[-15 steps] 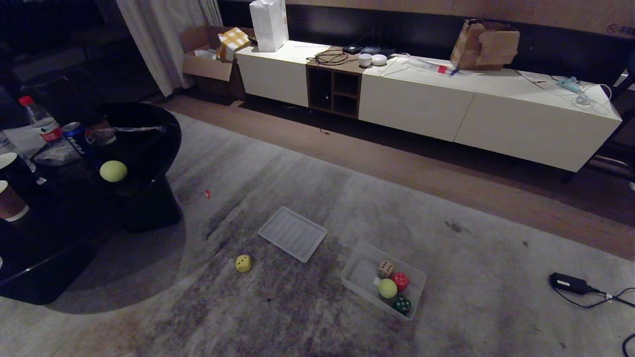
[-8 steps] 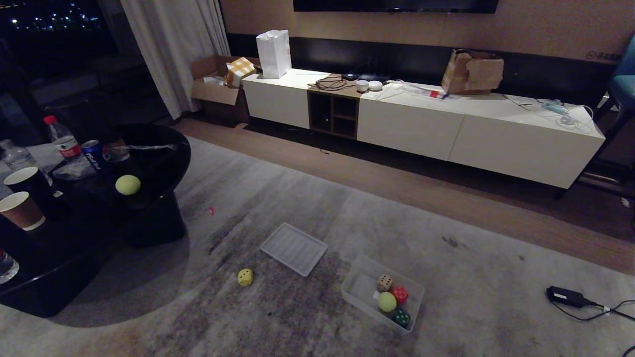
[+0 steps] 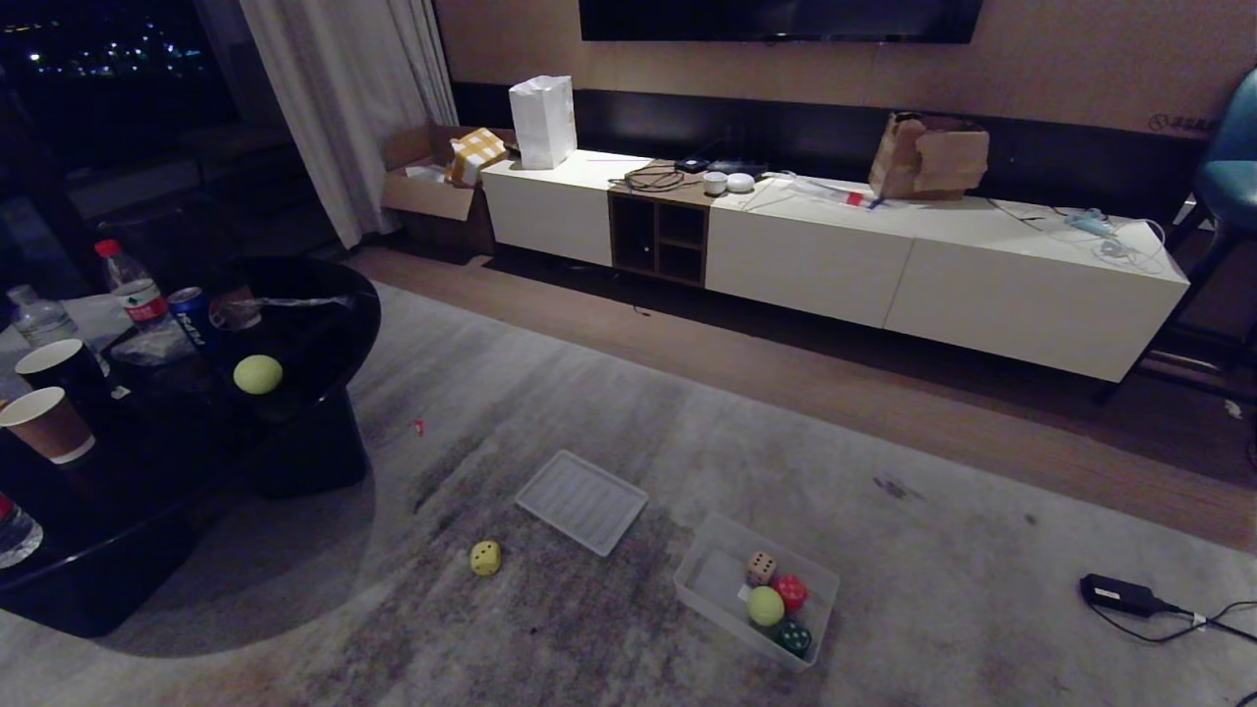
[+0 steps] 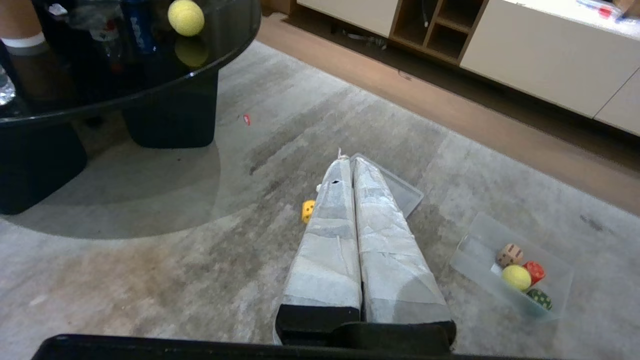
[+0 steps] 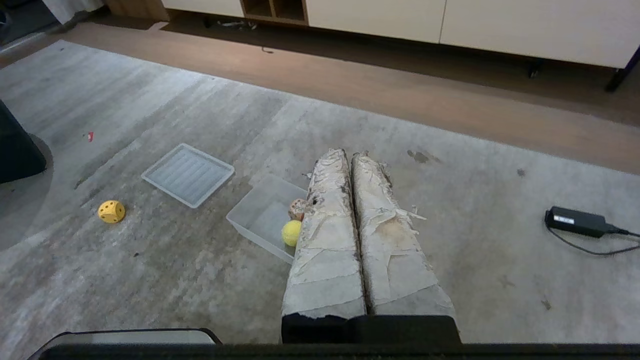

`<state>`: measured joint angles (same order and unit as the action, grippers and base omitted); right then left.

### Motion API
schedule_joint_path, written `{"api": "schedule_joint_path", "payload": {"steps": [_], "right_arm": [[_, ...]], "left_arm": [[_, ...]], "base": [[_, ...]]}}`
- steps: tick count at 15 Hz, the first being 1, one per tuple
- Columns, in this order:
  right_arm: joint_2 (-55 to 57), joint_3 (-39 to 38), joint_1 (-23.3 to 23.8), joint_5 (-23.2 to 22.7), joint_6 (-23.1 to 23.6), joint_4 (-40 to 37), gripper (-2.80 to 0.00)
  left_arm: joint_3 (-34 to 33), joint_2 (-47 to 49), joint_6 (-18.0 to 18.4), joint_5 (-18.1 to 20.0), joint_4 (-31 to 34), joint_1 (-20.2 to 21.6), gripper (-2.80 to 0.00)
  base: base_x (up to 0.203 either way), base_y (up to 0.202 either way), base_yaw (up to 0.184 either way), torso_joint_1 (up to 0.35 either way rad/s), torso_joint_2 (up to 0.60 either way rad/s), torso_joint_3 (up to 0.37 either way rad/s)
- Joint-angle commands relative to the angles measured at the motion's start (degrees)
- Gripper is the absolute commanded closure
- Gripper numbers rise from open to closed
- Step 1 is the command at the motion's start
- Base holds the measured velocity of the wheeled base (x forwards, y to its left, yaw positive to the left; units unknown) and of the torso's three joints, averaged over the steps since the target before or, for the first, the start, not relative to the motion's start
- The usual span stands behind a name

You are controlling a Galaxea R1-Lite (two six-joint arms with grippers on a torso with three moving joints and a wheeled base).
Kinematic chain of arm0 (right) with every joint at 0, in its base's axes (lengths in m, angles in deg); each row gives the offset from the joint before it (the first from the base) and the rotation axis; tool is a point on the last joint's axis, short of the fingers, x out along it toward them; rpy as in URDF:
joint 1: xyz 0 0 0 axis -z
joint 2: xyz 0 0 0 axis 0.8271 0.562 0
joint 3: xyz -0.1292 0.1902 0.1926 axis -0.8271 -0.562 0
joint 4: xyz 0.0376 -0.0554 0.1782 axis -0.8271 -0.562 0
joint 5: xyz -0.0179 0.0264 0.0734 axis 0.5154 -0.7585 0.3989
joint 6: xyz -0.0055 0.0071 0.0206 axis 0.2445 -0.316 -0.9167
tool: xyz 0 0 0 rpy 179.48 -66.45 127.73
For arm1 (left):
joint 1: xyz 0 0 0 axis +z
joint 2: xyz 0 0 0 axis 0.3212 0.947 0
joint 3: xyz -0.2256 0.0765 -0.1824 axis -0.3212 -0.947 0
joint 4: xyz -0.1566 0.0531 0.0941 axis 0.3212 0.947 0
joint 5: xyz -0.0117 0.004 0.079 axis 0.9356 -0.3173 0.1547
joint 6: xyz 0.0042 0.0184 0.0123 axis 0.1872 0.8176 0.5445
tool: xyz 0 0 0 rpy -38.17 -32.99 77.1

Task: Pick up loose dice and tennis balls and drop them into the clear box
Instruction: Pick up toys out of the box

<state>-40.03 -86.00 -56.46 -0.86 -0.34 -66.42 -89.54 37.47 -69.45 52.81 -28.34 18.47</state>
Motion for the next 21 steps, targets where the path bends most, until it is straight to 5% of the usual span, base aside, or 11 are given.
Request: {"api": "schedule_joint_path", "payload": {"steps": [1,21], "right_arm": [[0.07,-0.35,-0.04,0.06,-0.02,0.00,0.00],[0.07,-0.36,-0.04,0.07,-0.02,0.09,0.00]], "left_arm": [[-0.09,0.06,0.05,-0.04,-0.02,0.00,0.00],[-0.09,0.06,-0.21,-0.04,-0.11,0.00,0.00]], "base": [[0.000,0.000,0.000,0.000,0.00,0.000],[0.001,-0.008,0.160,0.003,0.00,0.001]]}}
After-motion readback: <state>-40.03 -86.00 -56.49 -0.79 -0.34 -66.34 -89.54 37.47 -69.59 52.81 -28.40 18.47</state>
